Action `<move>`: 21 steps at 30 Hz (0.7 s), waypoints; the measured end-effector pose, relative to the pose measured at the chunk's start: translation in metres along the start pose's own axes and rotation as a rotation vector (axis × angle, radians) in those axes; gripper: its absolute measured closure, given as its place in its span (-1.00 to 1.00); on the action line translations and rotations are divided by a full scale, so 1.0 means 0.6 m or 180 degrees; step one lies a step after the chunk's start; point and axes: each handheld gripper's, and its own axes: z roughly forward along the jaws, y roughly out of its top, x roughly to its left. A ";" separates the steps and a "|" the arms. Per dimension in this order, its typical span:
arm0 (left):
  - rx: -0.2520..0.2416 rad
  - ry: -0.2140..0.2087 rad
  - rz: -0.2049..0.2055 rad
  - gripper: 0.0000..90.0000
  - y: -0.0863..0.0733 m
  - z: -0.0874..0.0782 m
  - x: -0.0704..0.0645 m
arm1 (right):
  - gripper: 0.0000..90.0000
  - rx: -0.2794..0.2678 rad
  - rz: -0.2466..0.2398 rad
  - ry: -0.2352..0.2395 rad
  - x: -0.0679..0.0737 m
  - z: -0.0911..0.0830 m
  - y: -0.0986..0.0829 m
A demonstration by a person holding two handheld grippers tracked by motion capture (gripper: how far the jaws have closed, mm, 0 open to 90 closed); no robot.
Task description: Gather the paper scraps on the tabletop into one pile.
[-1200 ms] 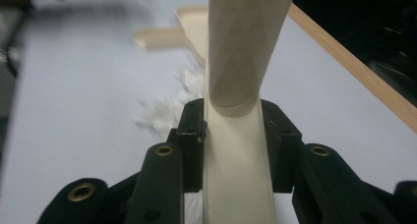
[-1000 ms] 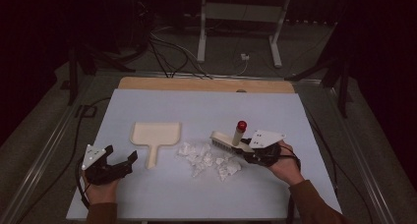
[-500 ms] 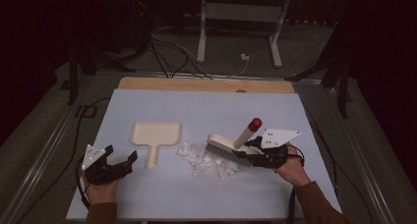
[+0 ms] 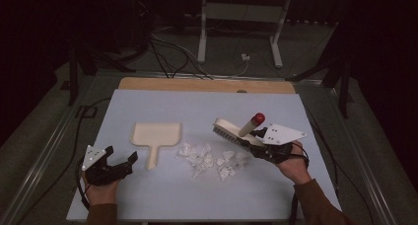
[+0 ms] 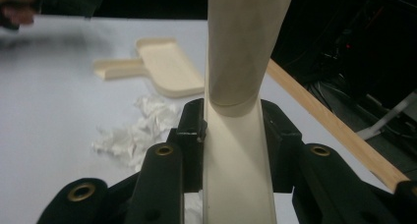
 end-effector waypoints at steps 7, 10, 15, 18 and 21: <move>0.0005 0.0001 -0.0004 -0.85 0.000 0.001 -0.001 | 0.50 -0.0178 0.0151 0.0213 -0.006 -0.015 0.006; 0.0007 -0.0005 0.0007 -0.85 0.000 0.002 -0.002 | 0.50 -0.0164 0.0206 0.0595 0.004 -0.005 0.001; -0.0003 0.0000 -0.0005 -0.85 0.000 -0.001 -0.001 | 0.50 0.0091 0.0129 0.0933 0.033 0.028 -0.020; -0.0005 0.0005 -0.0010 -0.85 0.000 -0.001 0.001 | 0.50 0.0230 0.0107 0.1110 0.045 0.044 -0.035; -0.0004 0.0002 -0.0002 -0.85 0.000 -0.001 0.000 | 0.50 0.0330 0.0064 0.1264 0.052 0.052 -0.045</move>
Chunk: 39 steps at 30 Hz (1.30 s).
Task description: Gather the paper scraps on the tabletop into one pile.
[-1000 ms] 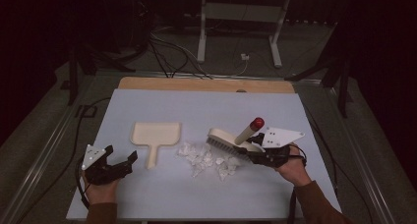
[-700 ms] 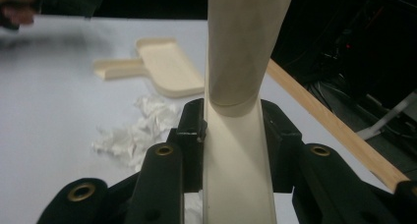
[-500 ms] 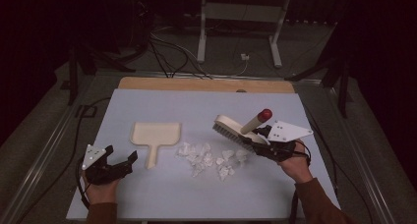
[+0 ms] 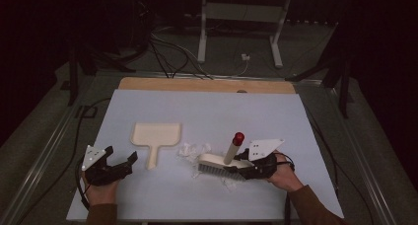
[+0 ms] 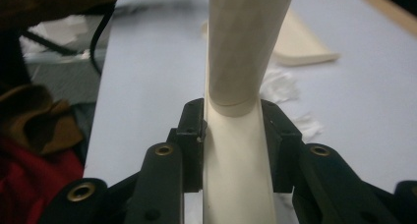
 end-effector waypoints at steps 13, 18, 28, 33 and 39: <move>0.0004 0.0000 0.0003 -0.85 0.000 0.001 -0.001 | 0.50 0.0314 0.0005 -0.0333 -0.050 0.027 -0.017; 0.0001 0.0003 0.0001 -0.85 0.000 0.000 0.000 | 0.50 0.0336 -0.0007 -0.0572 -0.074 0.032 -0.011; 0.0003 0.0003 -0.0002 -0.85 0.000 0.000 0.001 | 0.50 0.0035 0.0055 -0.0640 -0.082 0.003 0.011; 0.0009 0.0001 0.0006 -0.85 0.000 0.001 0.000 | 0.50 -0.0166 0.0033 -0.0569 -0.068 -0.023 0.023; 0.0015 0.0003 0.0002 -0.85 0.000 0.000 0.000 | 0.50 -0.0209 0.0031 -0.0299 -0.046 -0.038 0.018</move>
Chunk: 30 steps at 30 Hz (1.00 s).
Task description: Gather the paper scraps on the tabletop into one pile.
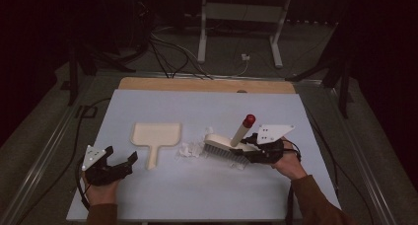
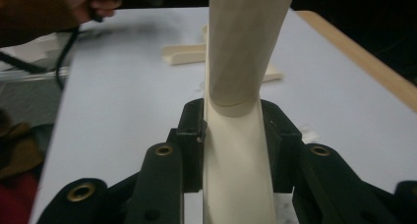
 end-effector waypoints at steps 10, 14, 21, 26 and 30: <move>0.0004 -0.0002 0.0013 -0.85 0.000 0.001 -0.002 | 0.50 0.0501 -0.0114 0.0184 0.013 0.020 -0.040; 0.0002 0.0001 0.0003 -0.85 0.000 0.001 -0.001 | 0.50 0.0583 -0.0096 0.0074 -0.006 0.034 -0.051; -0.0006 -0.0002 0.0001 -0.85 0.000 0.000 0.001 | 0.50 0.0518 0.0021 -0.0273 -0.041 0.039 -0.051; -0.0005 0.0001 -0.0002 -0.85 0.000 0.001 0.001 | 0.50 0.0279 0.0186 -0.0237 -0.046 0.020 -0.043; 0.0003 0.0000 0.0011 -0.85 0.000 0.002 -0.001 | 0.50 0.0093 0.0228 -0.0199 -0.031 0.005 -0.021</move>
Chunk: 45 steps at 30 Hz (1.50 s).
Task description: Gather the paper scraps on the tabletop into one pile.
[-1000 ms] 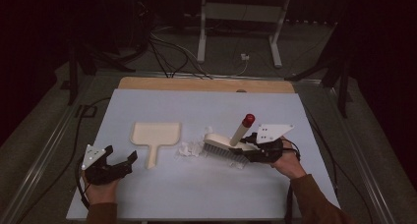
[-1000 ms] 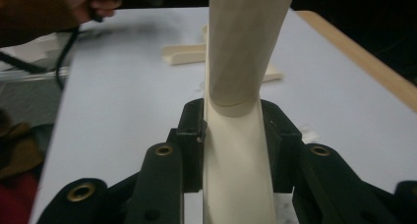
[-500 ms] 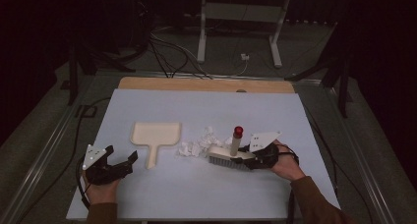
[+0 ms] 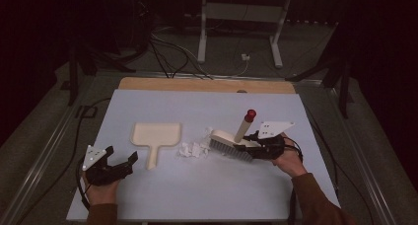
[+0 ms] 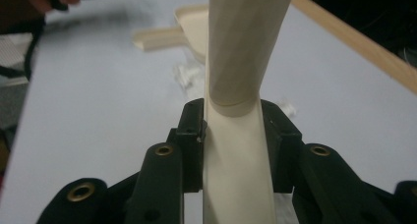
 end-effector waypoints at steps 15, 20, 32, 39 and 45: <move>-0.0005 -0.0003 -0.0005 -0.85 0.000 -0.001 0.001 | 0.50 -0.0169 0.0482 -0.0137 0.061 0.070 0.069; -0.0003 -0.0004 -0.0004 -0.85 0.000 -0.001 0.002 | 0.50 0.0025 0.0585 -0.0159 0.092 0.124 0.080; -0.0017 -0.0005 -0.0020 -0.85 0.000 -0.002 0.003 | 0.50 0.0354 0.1143 -0.0481 0.105 0.197 0.056; -0.0015 -0.0007 -0.0016 -0.85 0.000 -0.003 0.002 | 0.50 0.0375 0.1490 -0.0817 0.082 0.176 0.040; -0.0018 -0.0008 -0.0014 -0.85 0.000 -0.003 0.002 | 0.50 0.0405 0.1589 -0.1080 0.074 0.150 0.029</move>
